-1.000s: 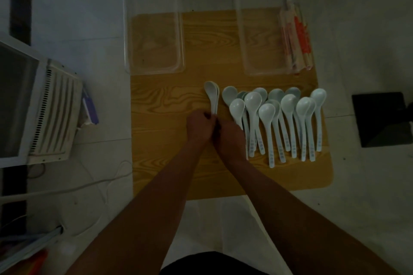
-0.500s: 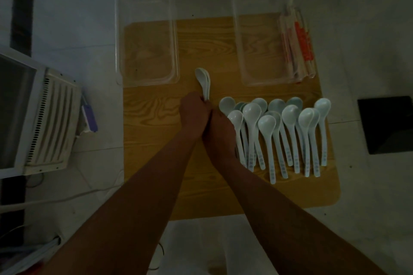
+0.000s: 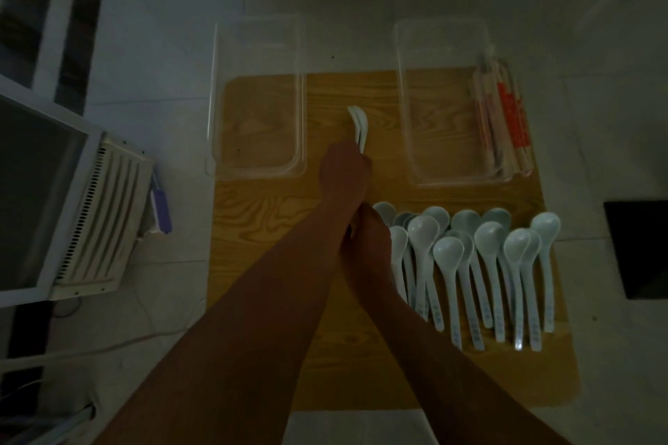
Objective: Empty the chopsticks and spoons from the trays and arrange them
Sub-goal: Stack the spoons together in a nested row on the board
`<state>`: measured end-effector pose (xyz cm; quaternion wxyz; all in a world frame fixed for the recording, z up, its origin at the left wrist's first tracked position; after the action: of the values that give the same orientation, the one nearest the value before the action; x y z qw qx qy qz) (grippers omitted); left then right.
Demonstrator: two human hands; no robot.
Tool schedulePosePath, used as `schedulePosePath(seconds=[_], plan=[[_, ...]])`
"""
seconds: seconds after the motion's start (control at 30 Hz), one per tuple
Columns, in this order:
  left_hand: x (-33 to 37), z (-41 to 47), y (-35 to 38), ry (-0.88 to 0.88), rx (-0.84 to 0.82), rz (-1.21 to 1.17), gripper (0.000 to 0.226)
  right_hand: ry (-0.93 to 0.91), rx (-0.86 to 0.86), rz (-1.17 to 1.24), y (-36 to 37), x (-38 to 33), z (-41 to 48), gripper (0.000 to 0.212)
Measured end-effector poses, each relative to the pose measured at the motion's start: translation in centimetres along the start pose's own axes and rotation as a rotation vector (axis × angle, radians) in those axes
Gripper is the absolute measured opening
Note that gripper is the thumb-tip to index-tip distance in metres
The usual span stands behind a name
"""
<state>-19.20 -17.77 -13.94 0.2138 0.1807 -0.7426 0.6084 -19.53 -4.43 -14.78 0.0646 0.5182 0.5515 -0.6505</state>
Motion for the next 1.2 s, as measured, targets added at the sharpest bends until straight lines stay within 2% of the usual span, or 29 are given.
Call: schedulePosePath(seconds=[0.17, 0.5, 0.73, 0.9, 1.2], plan=[[2.3, 2.6, 0.7, 0.047, -0.003, 0.03, 0.021, 0.072, 0.007, 0.113, -0.8, -0.3, 0.3, 0.013], [5.2, 4.4, 2.7, 0.166, 0.047, 0.145, 0.033, 0.068, 0.032, 0.154, -4.8, 0.4, -0.3, 0.014], [5.0, 4.5, 3.6, 0.225, 0.064, 0.096, 0.029, 0.114, 0.028, 0.216, -5.8, 2.2, -1.1, 0.025], [4.6, 4.3, 3.6, 0.23, 0.071, 0.051, 0.027, 0.104, 0.048, 0.197, -6.7, 3.2, -1.3, 0.023], [3.6, 3.9, 3.6, 0.206, 0.04, -0.06, 0.022, 0.012, 0.097, 0.186, -8.3, 4.0, -2.2, 0.023]])
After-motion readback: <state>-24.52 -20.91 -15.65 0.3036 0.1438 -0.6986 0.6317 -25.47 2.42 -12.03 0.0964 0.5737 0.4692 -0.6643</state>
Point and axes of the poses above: each hand's wrist, its own z-axis towards the middle knuckle, its own y-axis out of the palm, x = y × z, the point moved 3 cm from there along z, towards the middle knuckle, and after that the axes turned 7 degrees about x, right-handed, at the moved point
